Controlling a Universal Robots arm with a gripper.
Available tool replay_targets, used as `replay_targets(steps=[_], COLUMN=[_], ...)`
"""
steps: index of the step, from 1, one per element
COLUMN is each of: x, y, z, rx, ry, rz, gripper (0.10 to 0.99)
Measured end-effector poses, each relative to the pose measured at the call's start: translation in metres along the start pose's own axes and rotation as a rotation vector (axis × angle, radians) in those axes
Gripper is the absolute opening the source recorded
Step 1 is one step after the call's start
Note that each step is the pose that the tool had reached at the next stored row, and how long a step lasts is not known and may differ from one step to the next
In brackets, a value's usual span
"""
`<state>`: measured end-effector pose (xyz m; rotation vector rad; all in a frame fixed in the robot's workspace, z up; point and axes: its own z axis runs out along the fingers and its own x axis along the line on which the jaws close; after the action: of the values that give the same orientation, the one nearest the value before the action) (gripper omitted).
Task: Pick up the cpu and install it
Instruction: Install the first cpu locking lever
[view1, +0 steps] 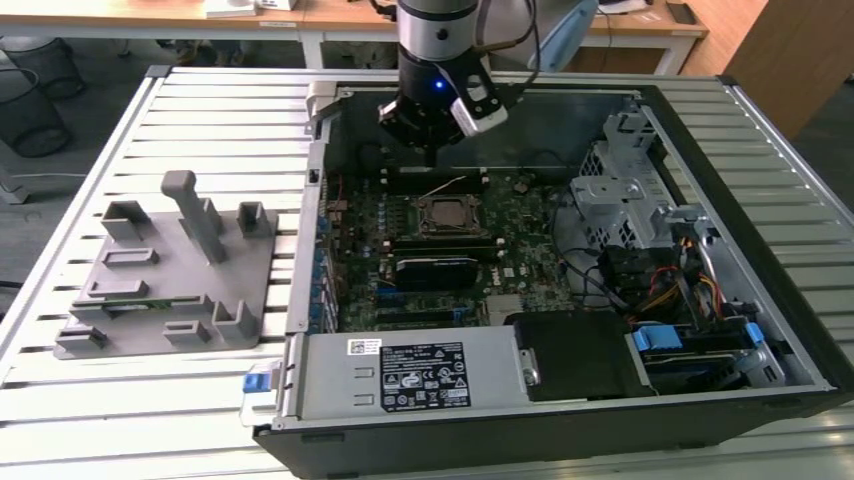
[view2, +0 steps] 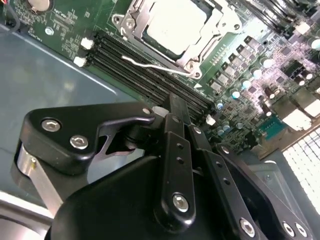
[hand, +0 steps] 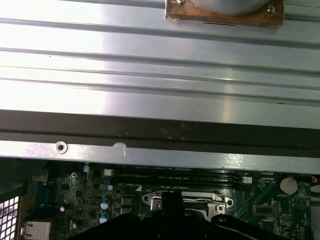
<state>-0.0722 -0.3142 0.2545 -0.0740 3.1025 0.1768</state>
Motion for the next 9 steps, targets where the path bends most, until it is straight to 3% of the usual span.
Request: replay_targets(steps=[2, 5, 9], x=[-0.0005, -0.0017, -0.0046], y=[-0.0001, -0.0002, -0.0009], z=[0.0006, 0.0014, 0.0044], rx=[0.008, 0.041, 0.044], ry=[0.0004, 0.0019, 0.002], rz=[0.0, -0.001, 0.0], gripper=[0.106, 0.106, 0.106])
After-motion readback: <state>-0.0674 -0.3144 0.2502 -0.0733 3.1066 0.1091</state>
